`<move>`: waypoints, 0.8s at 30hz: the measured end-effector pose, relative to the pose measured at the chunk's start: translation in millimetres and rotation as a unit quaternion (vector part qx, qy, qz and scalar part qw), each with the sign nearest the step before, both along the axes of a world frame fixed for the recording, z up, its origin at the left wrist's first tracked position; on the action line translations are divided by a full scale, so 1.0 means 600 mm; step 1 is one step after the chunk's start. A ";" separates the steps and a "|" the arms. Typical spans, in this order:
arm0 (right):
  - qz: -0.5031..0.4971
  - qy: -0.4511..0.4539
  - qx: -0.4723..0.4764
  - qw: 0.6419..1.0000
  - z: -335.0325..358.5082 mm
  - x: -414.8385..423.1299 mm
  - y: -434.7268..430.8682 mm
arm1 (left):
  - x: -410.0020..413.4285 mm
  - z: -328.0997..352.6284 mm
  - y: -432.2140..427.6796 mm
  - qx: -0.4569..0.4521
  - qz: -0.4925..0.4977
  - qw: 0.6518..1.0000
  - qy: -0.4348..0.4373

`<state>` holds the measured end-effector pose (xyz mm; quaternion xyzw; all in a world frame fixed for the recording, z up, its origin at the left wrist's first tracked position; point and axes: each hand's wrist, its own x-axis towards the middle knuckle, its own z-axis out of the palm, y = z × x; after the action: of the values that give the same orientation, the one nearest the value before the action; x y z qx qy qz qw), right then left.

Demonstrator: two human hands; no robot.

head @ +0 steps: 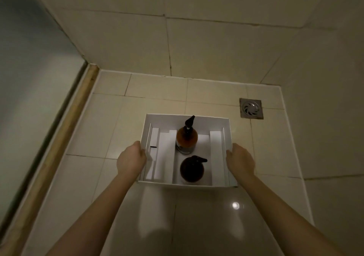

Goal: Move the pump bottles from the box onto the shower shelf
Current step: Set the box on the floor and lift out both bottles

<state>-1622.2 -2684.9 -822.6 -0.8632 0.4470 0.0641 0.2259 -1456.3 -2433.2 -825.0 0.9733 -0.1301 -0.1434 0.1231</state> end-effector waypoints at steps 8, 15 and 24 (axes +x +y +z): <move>-0.023 -0.022 -0.005 0.999 -0.042 -0.012 0.013 | -0.012 -0.037 0.009 -0.006 -0.003 1.000 -0.017; -0.006 -0.032 -0.005 0.999 -0.056 -0.023 0.009 | -0.019 -0.048 0.012 0.001 0.003 0.999 -0.038; 0.350 -0.202 -0.012 0.914 -0.022 -0.042 0.038 | -0.034 -0.023 -0.028 -0.108 -0.140 0.971 -0.162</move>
<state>-1647.1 -2662.3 -836.1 -0.9617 0.0613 -0.0421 0.2639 -1476.8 -2449.9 -838.9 0.9366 -0.2980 0.0148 0.1837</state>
